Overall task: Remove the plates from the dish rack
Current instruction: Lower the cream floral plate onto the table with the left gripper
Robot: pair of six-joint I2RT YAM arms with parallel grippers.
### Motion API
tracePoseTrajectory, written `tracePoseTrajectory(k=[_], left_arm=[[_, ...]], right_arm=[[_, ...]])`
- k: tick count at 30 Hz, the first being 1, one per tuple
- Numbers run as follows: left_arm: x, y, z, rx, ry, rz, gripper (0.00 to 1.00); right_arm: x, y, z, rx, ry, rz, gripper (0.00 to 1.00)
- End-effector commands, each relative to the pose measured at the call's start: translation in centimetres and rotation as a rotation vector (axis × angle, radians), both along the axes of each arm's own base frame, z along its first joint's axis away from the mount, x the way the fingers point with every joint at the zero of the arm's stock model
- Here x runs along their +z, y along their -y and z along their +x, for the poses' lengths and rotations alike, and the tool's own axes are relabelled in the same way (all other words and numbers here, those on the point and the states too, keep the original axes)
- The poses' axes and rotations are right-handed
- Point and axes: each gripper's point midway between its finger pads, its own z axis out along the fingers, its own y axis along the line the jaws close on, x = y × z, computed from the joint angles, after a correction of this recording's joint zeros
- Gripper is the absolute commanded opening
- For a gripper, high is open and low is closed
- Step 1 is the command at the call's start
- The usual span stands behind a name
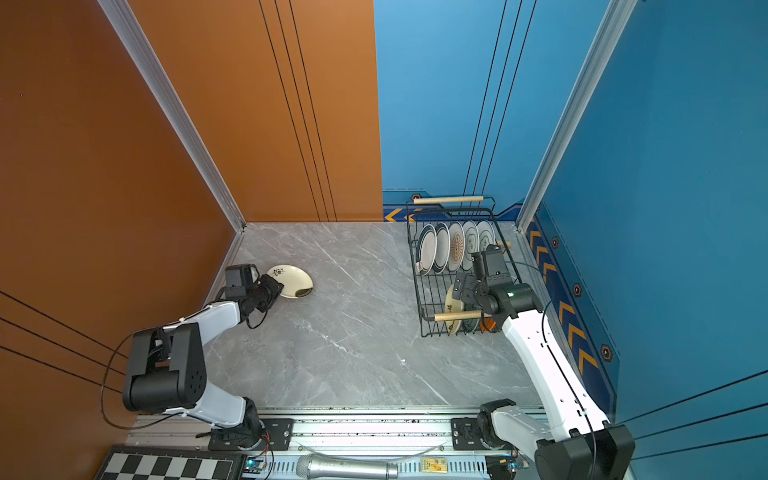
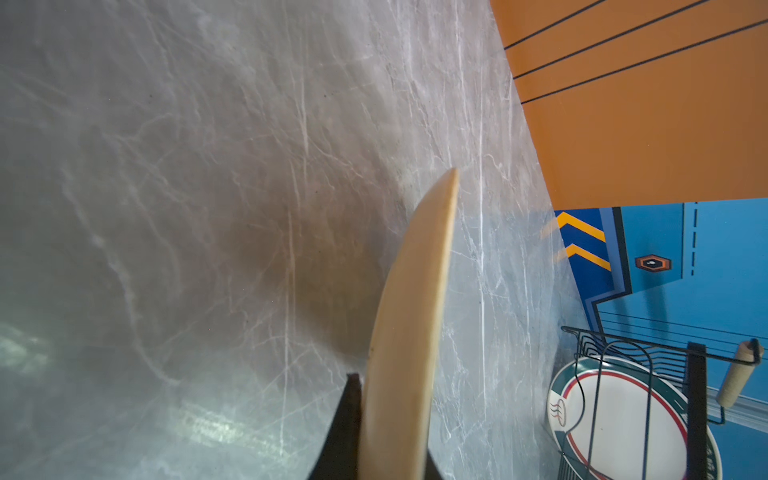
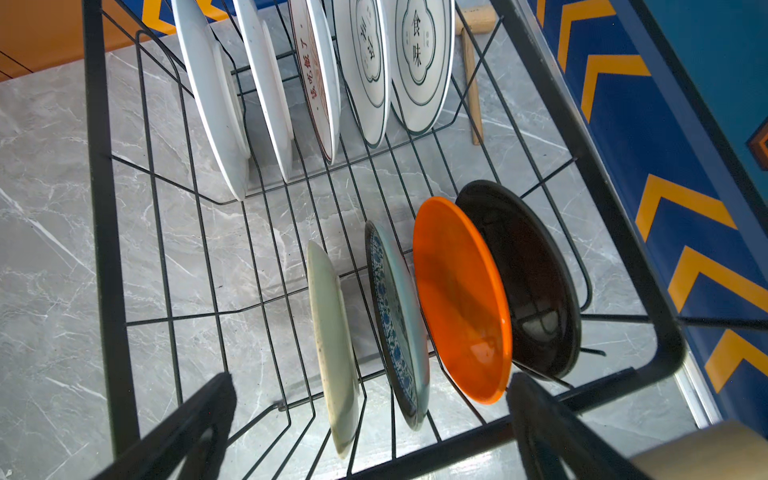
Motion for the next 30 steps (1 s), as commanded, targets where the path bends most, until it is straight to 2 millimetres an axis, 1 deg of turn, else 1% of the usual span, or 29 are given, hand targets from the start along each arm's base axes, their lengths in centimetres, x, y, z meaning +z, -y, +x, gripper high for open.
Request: tracePoseTrajectory(k=[1,5,11,18,22,24,30], left_arm=[[-0.1,0.1,0.9,-0.013,0.032,-0.023,0.00],[-1.0,0.2,1.3,-0.018,0.020,-0.035,0.02],[-2.0,0.3,1.6,-0.020,0.013,-0.047,0.04],[-3.2,0.1,1.5,-0.018,-0.012,-0.059,0.16],[-3.9,0.1,1.5,-0.022,-0.023,-0.070,0.21],[-4.2,0.2,1.7,-0.024,-0.020,-0.078,0.25],[-4.7,0.0,1.7,-0.022,-0.026,-0.100,0.33]], right_arm=[[-1.0,-0.1,-1.2,0.021,-0.044,0.009,1.00],[-1.3,-0.1,-1.5,0.023,-0.051,0.015,1.00],[-1.0,-0.3,-1.6,0.038,-0.033,0.025,1.00],[-1.2,-0.4,-1.9,0.047,-0.023,0.030,1.00],[-1.6,-0.4,-2.0,0.048,-0.036,0.030,1.00],[-1.7,-0.5,-2.0,0.050,-0.037,0.033,1.00],[-1.6,-0.6,-2.2,0.059,-0.033,0.036,1.00]])
